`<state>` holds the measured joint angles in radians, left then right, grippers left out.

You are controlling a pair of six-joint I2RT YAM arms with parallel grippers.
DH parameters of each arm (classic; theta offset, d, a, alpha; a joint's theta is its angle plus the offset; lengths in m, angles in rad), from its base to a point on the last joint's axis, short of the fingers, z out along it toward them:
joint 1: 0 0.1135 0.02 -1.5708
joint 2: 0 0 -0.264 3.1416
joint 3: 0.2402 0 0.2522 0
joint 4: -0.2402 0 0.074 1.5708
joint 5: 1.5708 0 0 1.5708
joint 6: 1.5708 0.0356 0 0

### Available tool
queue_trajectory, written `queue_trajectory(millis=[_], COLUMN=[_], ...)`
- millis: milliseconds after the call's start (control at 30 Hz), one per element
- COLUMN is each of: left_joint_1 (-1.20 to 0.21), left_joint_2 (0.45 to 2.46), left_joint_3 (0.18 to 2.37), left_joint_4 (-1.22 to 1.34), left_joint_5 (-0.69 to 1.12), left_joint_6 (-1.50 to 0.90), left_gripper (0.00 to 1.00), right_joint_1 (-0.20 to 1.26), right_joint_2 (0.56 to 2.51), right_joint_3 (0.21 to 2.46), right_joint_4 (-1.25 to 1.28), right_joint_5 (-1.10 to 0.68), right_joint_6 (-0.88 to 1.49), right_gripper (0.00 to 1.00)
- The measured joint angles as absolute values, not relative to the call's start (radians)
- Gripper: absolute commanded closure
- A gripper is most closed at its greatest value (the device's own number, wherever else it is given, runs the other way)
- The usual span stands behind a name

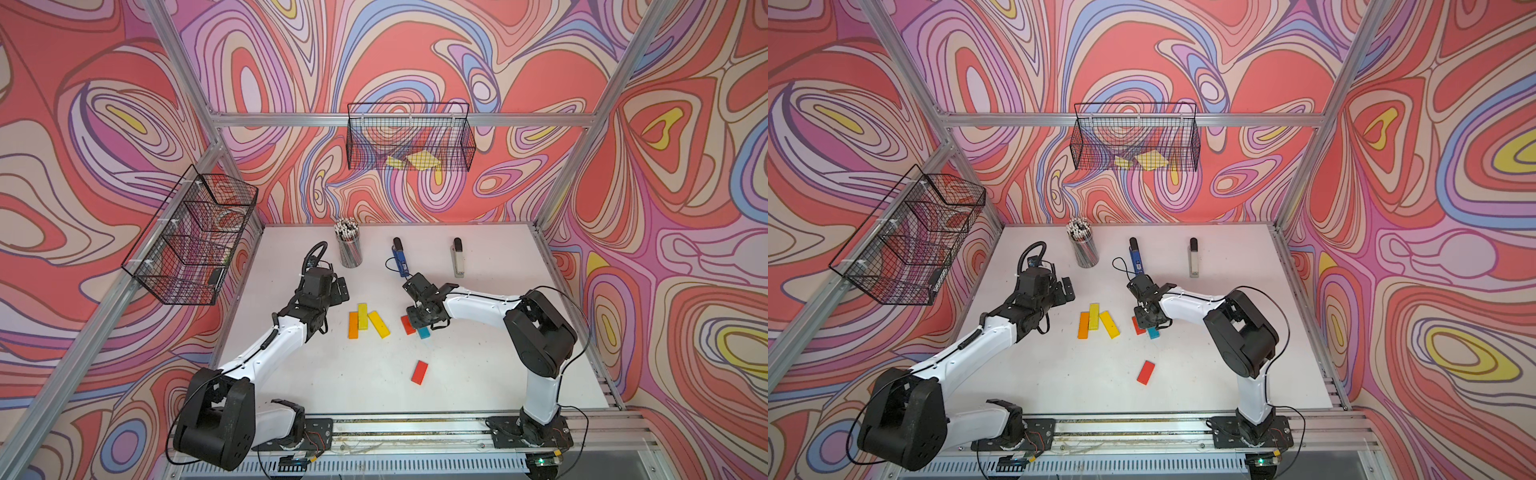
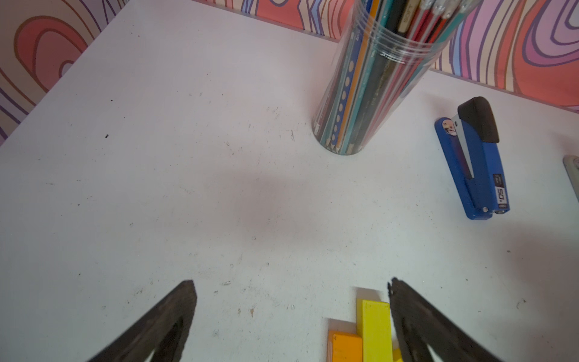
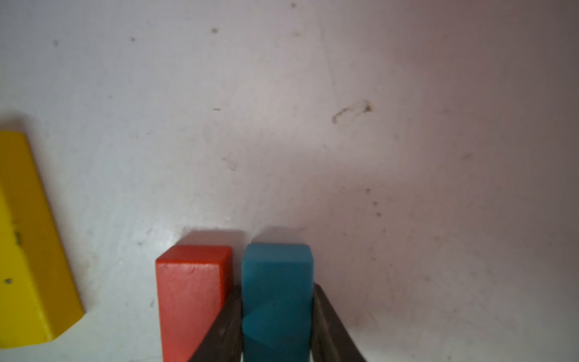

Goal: Assemble the letter p with building blocks
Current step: Move the building block to the center of the board, then place the building block at the center of the board.

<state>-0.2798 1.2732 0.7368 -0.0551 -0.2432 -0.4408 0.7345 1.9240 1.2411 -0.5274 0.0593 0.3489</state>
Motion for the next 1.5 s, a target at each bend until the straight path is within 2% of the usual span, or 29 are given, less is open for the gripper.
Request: queue_trajectory(millis=[300, 567, 800, 1000, 1267, 1500], left_joint_1=[-0.280, -0.280, -0.280, -0.280, -0.280, -0.280], left_joint_2=[1.272, 1.253, 1.249, 1.262, 1.262, 1.271], left_joint_3=[0.720, 0.712, 0.713, 0.723, 0.724, 0.724], left_joint_4=[-0.056, -0.056, -0.045, -0.027, -0.010, -0.002], left_joint_5=[-0.269, -0.274, -0.261, -0.235, -0.217, -0.209], left_joint_6=[-0.434, -0.430, -0.430, -0.431, -0.432, -0.439], left_gripper=[0.01, 0.01, 0.01, 0.01, 0.01, 0.01], right_joint_1=[0.839, 0.769, 0.634, 0.645, 0.648, 0.641], right_joint_2=[1.994, 2.012, 2.014, 2.066, 2.078, 2.128], right_joint_3=[1.348, 1.396, 1.472, 1.558, 1.505, 1.580], right_joint_4=[-0.533, -0.600, -0.628, -0.634, -0.617, -0.644], right_joint_5=[-0.032, 0.004, -0.019, -0.017, -0.069, -0.083], right_joint_6=[0.250, 0.131, -0.142, -0.422, -0.775, -0.913], right_gripper=[0.64, 0.65, 0.64, 0.66, 0.62, 0.61])
